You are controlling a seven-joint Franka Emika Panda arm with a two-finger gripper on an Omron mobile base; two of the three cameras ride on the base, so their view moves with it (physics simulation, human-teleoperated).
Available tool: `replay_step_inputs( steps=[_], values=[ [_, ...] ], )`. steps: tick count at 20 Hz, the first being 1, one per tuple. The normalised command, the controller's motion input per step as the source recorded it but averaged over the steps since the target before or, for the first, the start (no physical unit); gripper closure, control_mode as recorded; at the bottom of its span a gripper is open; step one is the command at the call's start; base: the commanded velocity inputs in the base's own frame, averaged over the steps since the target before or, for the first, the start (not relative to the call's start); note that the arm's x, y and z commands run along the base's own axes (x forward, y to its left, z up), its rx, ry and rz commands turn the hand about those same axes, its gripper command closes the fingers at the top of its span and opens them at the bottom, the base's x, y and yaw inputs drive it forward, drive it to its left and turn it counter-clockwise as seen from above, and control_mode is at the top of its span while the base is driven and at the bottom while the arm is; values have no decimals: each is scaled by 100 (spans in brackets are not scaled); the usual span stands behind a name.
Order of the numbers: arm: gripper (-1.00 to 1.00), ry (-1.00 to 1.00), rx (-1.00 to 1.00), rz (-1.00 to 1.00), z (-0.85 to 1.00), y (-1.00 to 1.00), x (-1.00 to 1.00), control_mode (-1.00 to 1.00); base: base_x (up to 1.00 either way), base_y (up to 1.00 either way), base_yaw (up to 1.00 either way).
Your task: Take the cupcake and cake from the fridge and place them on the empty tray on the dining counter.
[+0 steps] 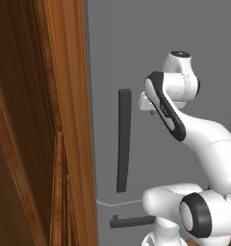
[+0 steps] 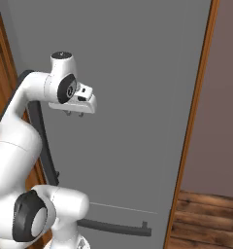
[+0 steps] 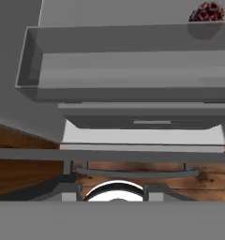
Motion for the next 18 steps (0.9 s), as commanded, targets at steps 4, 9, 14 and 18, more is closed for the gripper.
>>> replay_step_inputs(
  steps=[4, 9, 14, 18],
  values=[
    [-100, -5, 0, 0, -1, 0, -56, -100, 0, 0, 0],
    [-100, -1, 0, 0, -18, 2, -84, -100, 0, 0, 0],
    [-100, -28, 0, 0, 38, 0, -77, -100, 0, 0, 0],
    [-100, -22, 0, 0, 18, 0, -45, -100, 0, 0, 0]
  ],
)
